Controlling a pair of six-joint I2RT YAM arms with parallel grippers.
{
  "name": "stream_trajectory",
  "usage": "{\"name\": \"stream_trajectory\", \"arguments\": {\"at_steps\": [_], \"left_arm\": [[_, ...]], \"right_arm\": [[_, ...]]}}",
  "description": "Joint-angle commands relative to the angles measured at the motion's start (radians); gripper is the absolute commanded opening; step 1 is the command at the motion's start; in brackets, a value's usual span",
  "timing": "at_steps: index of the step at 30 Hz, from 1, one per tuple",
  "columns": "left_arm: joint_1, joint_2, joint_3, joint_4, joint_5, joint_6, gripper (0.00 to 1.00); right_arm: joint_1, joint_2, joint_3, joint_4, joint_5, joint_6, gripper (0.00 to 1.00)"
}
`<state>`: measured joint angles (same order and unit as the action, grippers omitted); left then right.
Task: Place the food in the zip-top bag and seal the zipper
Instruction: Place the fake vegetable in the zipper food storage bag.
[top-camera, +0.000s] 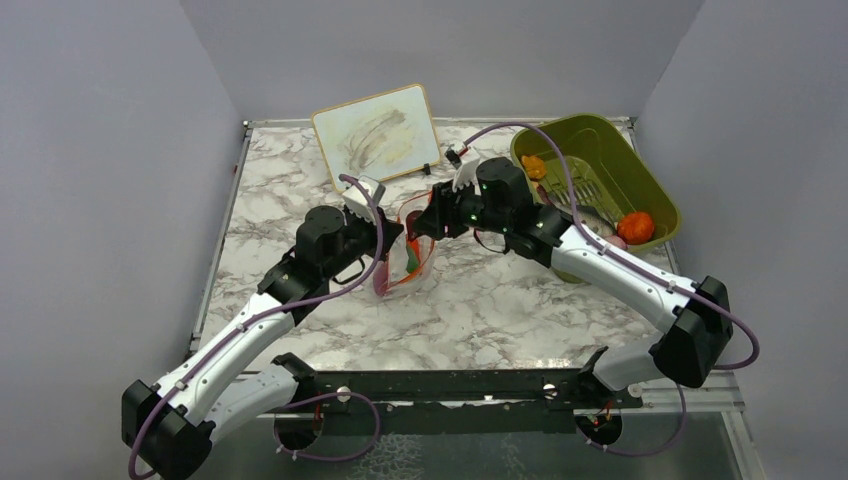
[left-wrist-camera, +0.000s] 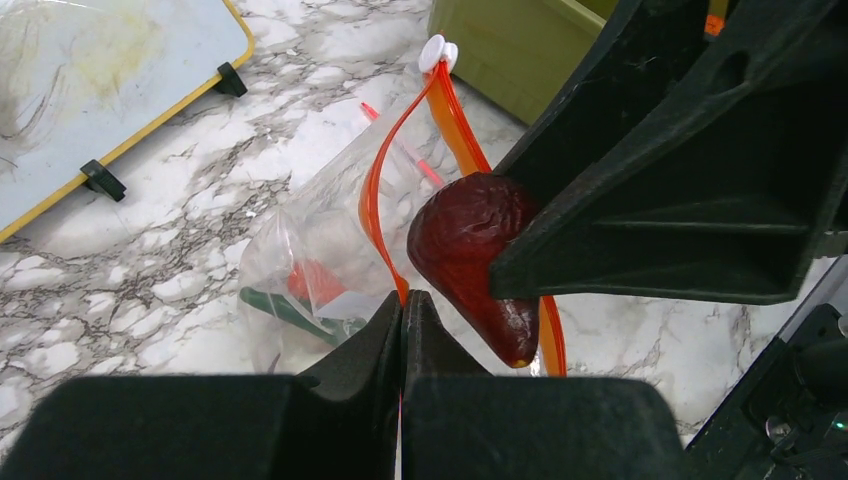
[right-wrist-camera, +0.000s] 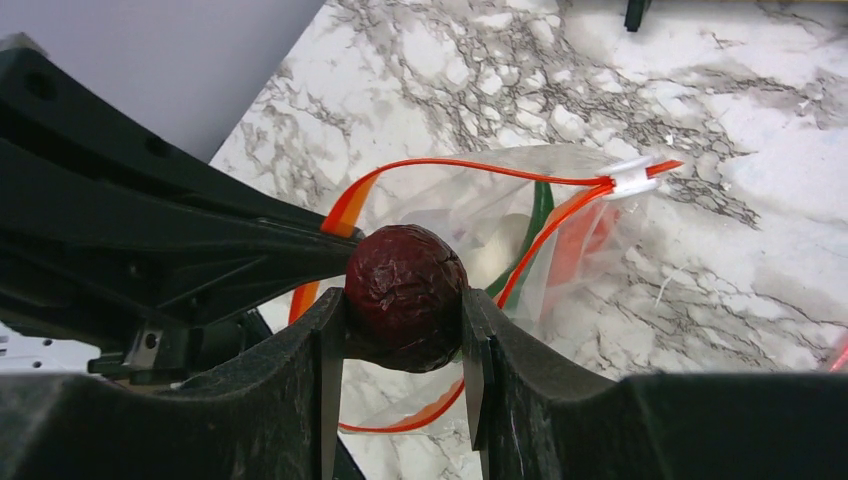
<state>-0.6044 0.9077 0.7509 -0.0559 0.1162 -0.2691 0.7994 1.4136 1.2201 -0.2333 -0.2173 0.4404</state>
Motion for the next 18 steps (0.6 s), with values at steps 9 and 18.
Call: {"name": "stream_trajectory", "arguments": {"at_steps": [9,18], "left_arm": [[-0.006,-0.022,0.028,0.020,0.000,-0.031,0.00],[-0.006,-0.017,0.013,0.037,-0.043,0.022,0.00]], "right_arm": [[0.007,0.035,-0.024,-0.018,0.127,-0.045,0.50],[0.007,0.019,-0.015,-0.019,0.127,-0.033,0.64]]}}
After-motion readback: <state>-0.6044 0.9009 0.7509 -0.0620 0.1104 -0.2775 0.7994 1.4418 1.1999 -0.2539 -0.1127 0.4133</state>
